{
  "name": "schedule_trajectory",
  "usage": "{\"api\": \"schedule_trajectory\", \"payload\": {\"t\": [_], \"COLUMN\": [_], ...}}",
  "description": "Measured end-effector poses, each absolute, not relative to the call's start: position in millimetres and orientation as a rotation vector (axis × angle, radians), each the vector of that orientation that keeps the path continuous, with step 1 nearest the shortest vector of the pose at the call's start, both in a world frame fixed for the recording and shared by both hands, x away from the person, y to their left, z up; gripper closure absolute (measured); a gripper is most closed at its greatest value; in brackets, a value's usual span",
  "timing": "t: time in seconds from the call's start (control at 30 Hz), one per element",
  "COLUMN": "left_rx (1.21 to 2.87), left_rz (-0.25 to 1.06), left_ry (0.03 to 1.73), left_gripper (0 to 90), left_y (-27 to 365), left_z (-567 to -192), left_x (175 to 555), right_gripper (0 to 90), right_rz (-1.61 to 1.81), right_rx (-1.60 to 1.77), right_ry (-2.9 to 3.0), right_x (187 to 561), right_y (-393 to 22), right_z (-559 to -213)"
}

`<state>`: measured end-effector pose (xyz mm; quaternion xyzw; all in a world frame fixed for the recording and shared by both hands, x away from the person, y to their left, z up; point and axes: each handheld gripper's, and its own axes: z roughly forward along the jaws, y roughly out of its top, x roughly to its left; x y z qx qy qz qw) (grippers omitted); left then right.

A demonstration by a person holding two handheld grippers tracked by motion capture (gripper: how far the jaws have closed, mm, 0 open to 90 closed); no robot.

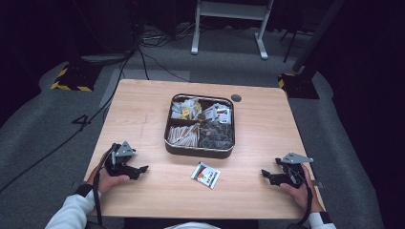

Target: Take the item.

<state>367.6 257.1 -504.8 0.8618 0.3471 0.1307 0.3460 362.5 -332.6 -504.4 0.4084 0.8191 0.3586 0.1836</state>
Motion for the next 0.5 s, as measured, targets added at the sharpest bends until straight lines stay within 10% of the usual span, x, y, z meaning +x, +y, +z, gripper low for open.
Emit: {"api": "schedule_trajectory", "payload": {"t": [0.5], "left_rx": [2.236], "left_rz": [0.334], "left_ry": [0.898], "left_gripper": [13.5], "left_y": [257.1], "left_z": [-504.9], "left_x": [368.1], "right_gripper": [16.4], "right_rz": [1.011], "right_rx": [1.154], "right_ry": [2.309], "right_x": [362.6], "right_y": [-332.7], "right_z": [-504.4]}}
